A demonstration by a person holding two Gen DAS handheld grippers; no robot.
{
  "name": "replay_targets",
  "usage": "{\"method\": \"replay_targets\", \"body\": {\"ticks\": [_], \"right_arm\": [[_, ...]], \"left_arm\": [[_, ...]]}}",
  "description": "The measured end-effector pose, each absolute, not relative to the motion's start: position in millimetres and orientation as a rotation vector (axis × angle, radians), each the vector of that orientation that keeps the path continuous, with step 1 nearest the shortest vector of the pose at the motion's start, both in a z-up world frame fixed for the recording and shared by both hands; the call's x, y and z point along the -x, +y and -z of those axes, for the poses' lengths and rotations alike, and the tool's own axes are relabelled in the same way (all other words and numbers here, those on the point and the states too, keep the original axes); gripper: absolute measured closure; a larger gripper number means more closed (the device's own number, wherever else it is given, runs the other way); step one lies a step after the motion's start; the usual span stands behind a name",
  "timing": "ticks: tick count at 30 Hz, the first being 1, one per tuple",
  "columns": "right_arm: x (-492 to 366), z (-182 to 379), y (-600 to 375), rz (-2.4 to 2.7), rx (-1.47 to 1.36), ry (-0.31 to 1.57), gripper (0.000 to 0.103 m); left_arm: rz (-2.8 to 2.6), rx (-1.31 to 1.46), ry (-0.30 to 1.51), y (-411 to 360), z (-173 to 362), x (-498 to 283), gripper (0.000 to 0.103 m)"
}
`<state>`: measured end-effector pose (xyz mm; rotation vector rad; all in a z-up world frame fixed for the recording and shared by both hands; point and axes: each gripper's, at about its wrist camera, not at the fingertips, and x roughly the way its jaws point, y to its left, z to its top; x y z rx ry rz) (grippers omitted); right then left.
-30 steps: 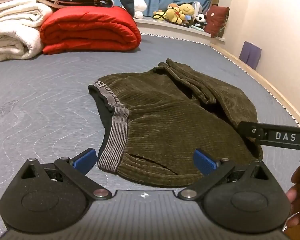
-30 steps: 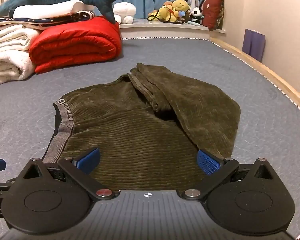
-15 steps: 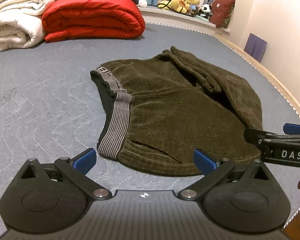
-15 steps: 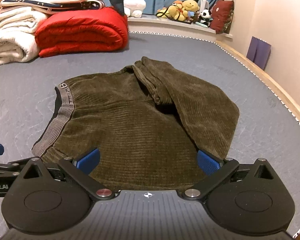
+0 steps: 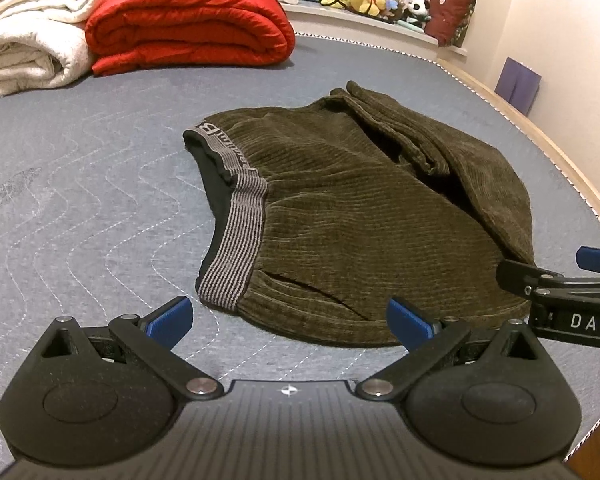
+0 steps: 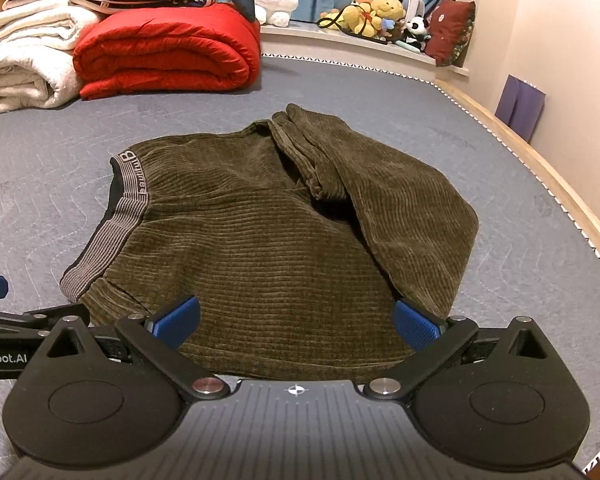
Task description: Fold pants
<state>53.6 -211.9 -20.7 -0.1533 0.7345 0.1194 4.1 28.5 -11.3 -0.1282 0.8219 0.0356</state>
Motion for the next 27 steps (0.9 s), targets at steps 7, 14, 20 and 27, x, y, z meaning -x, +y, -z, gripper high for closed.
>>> {"method": "replay_targets", "body": {"ticks": [7,14,20,27], "right_arm": [[-54.1,21.6,-213.1,-0.114,0.158,0.735,0.001],[-53.3,23.2,-215.4,-0.109,0.159,0.735,0.001],[-52.7,23.6,-215.3,-0.109,0.159,0.736,0.001],[-51.3,21.5,-214.7,-0.108,0.148,0.726,0.001]], "left_arm": [[-0.020,0.133,0.825,26.3,9.5,-5.3,0.000],[-0.014,0.122,0.832,25.2,10.1,-5.5,0.000],[-0.013,0.122,0.841,25.4,11.2,-6.6,0.000],[0.040,0.161,0.842,26.1,12.4,-5.4,0.000]]}}
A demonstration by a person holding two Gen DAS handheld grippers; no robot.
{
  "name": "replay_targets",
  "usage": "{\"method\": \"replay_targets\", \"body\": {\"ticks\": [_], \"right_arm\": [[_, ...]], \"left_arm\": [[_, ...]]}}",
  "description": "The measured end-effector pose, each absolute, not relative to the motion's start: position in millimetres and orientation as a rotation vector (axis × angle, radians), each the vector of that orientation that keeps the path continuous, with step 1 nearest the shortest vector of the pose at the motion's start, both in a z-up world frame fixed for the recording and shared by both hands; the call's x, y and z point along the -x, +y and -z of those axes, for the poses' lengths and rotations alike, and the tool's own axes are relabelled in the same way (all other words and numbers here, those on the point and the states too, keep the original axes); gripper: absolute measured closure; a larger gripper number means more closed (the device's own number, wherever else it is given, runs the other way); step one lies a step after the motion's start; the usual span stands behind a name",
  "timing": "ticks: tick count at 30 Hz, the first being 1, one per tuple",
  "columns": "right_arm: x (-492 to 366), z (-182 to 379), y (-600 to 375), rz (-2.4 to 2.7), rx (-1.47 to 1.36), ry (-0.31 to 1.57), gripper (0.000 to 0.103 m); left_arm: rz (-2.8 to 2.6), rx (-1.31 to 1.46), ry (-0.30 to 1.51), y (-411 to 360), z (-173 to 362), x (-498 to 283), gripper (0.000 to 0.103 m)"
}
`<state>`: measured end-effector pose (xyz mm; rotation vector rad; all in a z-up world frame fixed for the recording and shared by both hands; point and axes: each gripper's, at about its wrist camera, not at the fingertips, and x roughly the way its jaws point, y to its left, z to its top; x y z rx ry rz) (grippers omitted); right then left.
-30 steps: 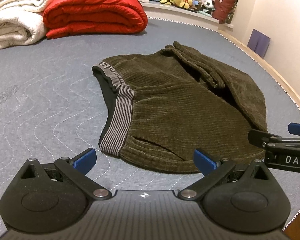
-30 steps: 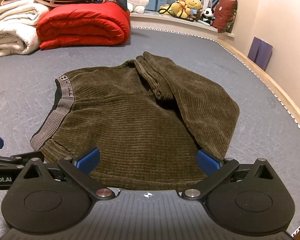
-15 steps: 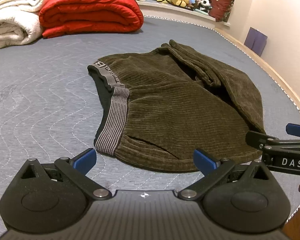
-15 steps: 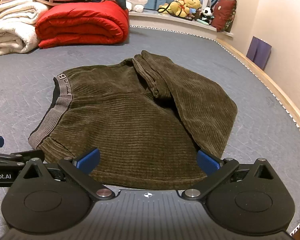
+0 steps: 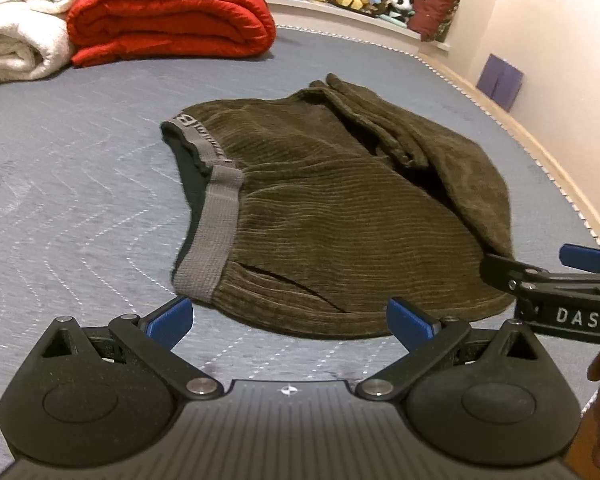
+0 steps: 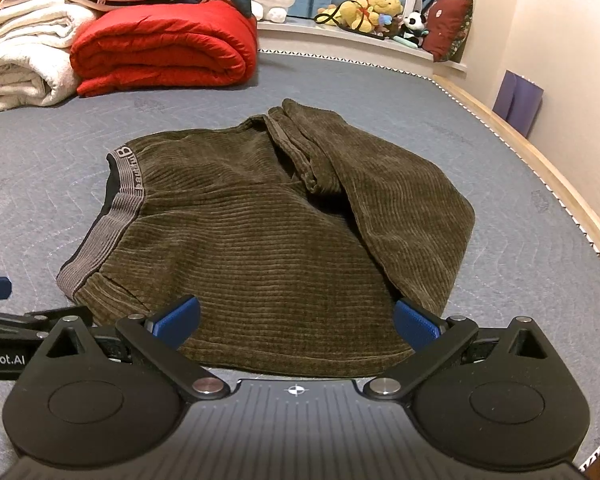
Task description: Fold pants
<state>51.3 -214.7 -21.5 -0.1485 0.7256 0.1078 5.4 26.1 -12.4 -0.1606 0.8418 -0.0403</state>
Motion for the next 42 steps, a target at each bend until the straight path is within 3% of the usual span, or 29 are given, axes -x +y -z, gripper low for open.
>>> {"method": "replay_targets", "body": {"ticks": [11,21,24,27,29,32,34,39,42], "right_arm": [[-47.8,15.7,-217.1,-0.098,0.126,0.675,0.001],[-44.6,7.4,-225.2,-0.069,0.050,0.615,0.010],[-43.7,5.4,-227.1,-0.081,0.029,0.601,0.017],[-42.1,3.9,-227.8,-0.110,0.015,0.586,0.030],[-42.4,2.3,-227.8,-0.139,-0.006,0.585,0.044],[-43.1,-3.7,-225.8,-0.180,-0.034,0.564,0.058],[-43.2,-10.1,-223.3,-0.213,-0.052,0.531,0.065],[-46.0,-18.8,-204.1,-0.332,-0.017,0.471,0.065],[-47.2,-11.9,-188.9,-0.399,0.051,0.471,0.060]], "left_arm": [[0.080,0.166,0.797,21.4,7.0,0.0,0.000],[0.094,0.126,0.641,13.9,-6.2,16.2,0.001],[0.125,0.129,0.640,12.9,-8.7,16.4,0.008],[0.155,0.143,0.625,14.9,-10.8,18.2,0.028],[0.178,0.144,0.603,17.2,-14.4,20.2,0.056],[0.227,0.175,0.598,29.3,-26.4,14.2,0.082],[0.245,0.201,0.595,45.4,-40.1,1.7,0.084],[0.207,0.200,0.596,97.5,-55.3,-52.1,0.084],[0.140,0.301,0.632,142.0,-24.8,-77.7,0.084]]}}
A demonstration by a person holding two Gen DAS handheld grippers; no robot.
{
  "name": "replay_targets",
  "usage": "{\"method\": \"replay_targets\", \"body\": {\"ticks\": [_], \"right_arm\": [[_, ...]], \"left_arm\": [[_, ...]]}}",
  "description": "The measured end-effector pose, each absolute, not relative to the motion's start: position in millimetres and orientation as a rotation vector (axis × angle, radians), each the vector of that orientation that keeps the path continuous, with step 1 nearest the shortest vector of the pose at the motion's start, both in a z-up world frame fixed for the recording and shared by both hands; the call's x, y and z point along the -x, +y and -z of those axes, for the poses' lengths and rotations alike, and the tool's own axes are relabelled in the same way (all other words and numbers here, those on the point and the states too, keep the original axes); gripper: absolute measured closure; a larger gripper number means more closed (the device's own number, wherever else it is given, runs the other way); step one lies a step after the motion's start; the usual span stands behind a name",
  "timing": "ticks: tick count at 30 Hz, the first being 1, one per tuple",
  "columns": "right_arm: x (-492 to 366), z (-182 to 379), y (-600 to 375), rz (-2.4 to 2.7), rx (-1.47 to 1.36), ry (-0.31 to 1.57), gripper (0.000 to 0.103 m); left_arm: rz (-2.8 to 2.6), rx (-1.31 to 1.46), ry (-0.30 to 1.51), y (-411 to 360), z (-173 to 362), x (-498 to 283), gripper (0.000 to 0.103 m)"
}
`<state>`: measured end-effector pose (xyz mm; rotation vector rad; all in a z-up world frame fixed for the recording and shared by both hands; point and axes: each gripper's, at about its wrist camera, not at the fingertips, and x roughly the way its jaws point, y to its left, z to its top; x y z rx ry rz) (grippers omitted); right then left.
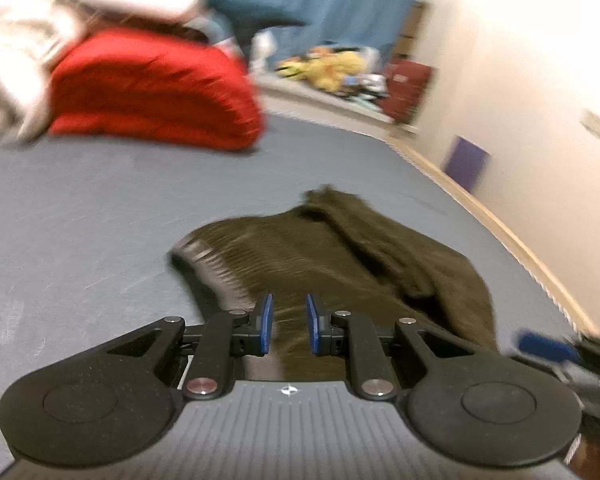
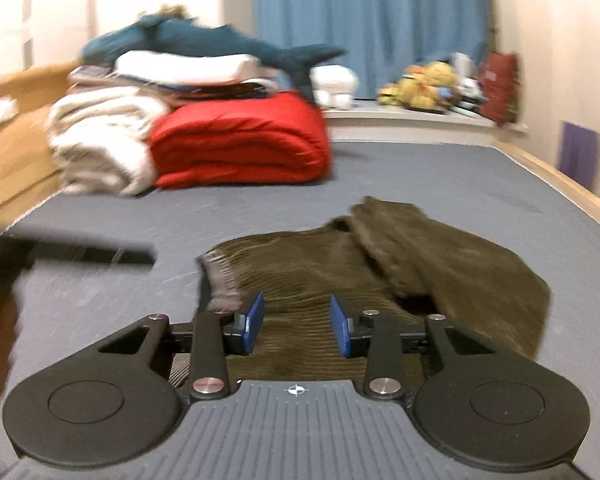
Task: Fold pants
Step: 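Grasp the grey waistband with the left tool while the right tool grasps the waistband beside it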
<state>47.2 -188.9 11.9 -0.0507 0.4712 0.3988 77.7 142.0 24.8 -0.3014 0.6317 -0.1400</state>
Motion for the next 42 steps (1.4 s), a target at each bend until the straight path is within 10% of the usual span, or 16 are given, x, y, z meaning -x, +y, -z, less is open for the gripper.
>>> {"method": "replay_targets", "body": {"ticks": [7,14,26,28,34,37,42], "right_arm": [[-69.7,29.6,-151.7,-0.464,0.177,0.573,0.048],[-78.2,78.4,-110.1,-0.608,0.324,0.712,0.035],[-79.1,118.4,-70.8,-0.661,0.605,0.688,0.018],[-81.7,118.0,-68.5,-0.653,0.603,0.688,0.020],[-82.2,114.1,-61.6,-0.684,0.641,0.669,0.053],[-71.7,109.0,-54.8,-0.734,0.698,0.636,0.089],[-30.4,85.9,-35.1,-0.933,0.756,0.519,0.094]], "left_arm": [[0.112,0.534,0.818,187.7,51.4,-125.0,0.075],[0.203,0.756,0.933,204.6,107.6,-164.9,0.028],[0.310,0.593,0.820,153.5,117.8,-199.9,0.007],[0.284,0.545,0.819,143.7,116.5,-203.3,0.009],[0.210,0.414,0.836,142.0,106.6,-196.4,0.069],[0.223,0.360,0.804,144.5,82.7,-182.0,0.075],[0.193,0.287,0.754,169.5,28.2,-144.9,0.079]]}}
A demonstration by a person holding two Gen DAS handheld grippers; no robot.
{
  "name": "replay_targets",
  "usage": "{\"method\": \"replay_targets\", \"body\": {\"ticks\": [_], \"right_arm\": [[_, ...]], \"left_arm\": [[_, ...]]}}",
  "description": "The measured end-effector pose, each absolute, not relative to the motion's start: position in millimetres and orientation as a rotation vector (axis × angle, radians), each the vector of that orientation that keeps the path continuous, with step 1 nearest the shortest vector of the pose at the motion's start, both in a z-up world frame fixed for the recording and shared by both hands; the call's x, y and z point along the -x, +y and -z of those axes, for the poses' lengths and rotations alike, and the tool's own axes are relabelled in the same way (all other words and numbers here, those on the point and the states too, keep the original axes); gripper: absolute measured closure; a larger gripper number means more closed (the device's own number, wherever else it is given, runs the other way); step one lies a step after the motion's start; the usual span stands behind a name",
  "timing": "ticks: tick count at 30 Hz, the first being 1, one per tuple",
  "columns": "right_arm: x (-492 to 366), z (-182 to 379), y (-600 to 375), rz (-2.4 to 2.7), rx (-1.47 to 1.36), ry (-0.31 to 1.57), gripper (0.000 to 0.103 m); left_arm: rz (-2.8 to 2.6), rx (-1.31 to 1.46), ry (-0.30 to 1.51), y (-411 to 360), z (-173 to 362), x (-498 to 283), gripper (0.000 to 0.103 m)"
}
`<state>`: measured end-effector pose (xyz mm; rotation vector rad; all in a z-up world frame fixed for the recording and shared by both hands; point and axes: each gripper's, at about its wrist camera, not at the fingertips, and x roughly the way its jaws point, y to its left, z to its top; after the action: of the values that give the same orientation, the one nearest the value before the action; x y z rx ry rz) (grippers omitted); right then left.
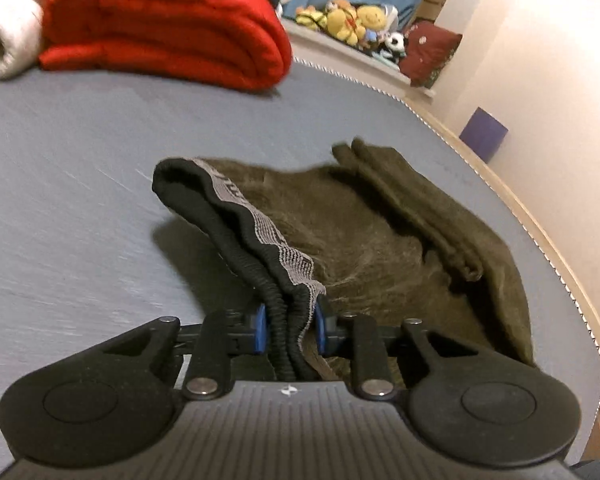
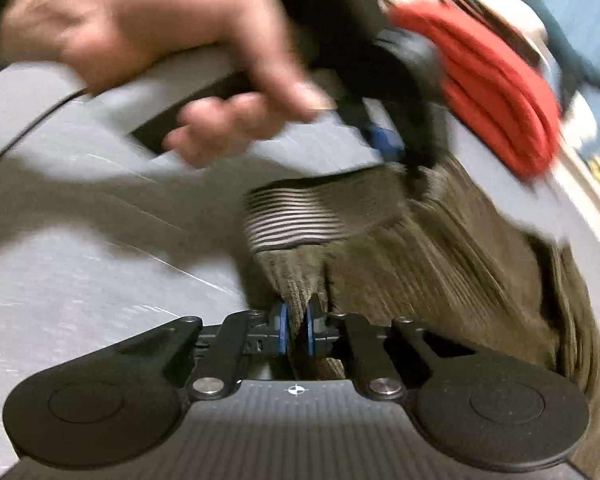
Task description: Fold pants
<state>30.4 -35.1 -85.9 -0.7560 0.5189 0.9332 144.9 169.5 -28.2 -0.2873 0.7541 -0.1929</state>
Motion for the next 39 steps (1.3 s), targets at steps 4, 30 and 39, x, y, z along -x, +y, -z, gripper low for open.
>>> {"method": "replay_targets", "body": {"ticks": [4,30,39], "right_arm": [[-1.4,60.8,-11.9,-1.077,0.689,0.441,0.094],[-112.3,6.2,-95.3,-0.606,0.157,0.465,0.023],[-176.0,77.2,-137.0,-0.436,0.089,0.674,0.023]], "left_arm": [[0.133,0.199,0.733,206.2,0.3,-98.4,0.079],[-0.231,0.305,0.637,210.8,-104.7,4.4,0.030],[-0.246,0.247,0.632,171.7,-102.8,-14.3,0.019]]}}
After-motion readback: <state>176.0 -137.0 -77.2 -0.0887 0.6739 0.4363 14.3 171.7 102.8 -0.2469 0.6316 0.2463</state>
